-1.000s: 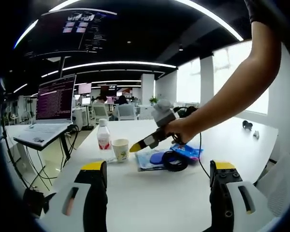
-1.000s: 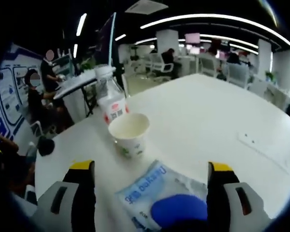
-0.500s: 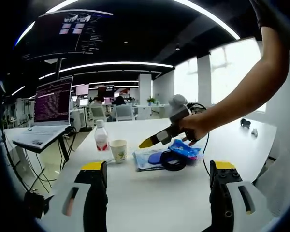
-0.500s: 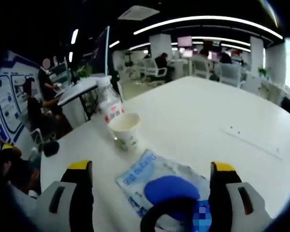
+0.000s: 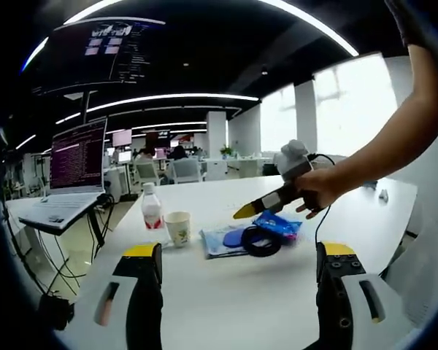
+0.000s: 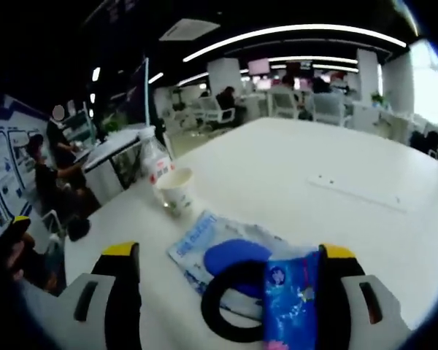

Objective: Arrange the tabletop items into an orderly group along one side of the table until the central work area is clear of visible clutter.

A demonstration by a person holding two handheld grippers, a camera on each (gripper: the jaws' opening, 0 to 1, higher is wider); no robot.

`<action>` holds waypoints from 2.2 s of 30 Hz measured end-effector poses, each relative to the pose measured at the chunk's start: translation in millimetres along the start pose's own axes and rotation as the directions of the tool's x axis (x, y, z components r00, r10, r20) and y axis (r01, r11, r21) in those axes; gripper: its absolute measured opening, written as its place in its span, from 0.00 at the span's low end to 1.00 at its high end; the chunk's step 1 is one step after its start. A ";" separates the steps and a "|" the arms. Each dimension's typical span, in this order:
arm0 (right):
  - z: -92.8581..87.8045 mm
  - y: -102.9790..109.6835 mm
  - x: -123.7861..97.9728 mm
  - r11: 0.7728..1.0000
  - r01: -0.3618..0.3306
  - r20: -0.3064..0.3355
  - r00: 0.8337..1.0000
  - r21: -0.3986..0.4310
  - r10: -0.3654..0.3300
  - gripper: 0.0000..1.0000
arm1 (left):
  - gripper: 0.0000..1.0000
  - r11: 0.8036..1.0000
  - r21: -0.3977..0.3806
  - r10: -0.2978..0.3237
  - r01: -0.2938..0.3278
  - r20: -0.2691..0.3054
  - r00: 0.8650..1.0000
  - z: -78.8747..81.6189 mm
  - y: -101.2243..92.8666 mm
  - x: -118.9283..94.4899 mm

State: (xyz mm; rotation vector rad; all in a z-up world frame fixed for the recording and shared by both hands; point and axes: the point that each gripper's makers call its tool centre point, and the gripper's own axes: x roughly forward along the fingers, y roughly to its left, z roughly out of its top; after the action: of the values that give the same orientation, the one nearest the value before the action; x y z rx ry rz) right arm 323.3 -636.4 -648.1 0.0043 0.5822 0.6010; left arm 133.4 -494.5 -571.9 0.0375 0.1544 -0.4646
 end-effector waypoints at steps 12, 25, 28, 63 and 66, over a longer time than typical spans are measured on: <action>-8.2 -10.0 -34.4 0.999 0.039 0.032 0.999 0.032 -0.040 1.00 | 0.86 0.999 0.017 -0.026 0.027 -0.016 1.000 -3.1 -6.1 1.4; -31.3 -27.0 -54.0 0.994 0.092 0.020 0.995 0.057 -0.093 1.00 | 0.85 0.996 0.057 -0.066 0.068 -0.037 0.997 -6.6 -14.8 3.6; -37.7 -30.5 -58.5 0.992 0.102 0.018 0.994 0.067 -0.103 1.00 | 0.85 0.995 0.063 -0.072 0.074 -0.040 0.997 -7.3 -16.0 3.7; -114.7 -51.2 -133.1 0.929 0.230 0.043 0.967 0.290 -0.252 1.00 | 0.88 0.987 -0.015 -0.163 0.163 -0.188 0.968 -35.3 -32.6 22.5; -119.4 -51.9 -138.8 0.922 0.234 0.051 0.964 0.308 -0.261 1.00 | 0.89 0.987 -0.047 -0.158 0.151 -0.206 0.966 -39.3 -30.7 26.8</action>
State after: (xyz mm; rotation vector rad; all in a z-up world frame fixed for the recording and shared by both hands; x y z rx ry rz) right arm 196.1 -772.9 -685.6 0.2403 0.5702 0.2595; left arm 137.7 -531.1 -614.9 0.0438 0.3737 -0.6143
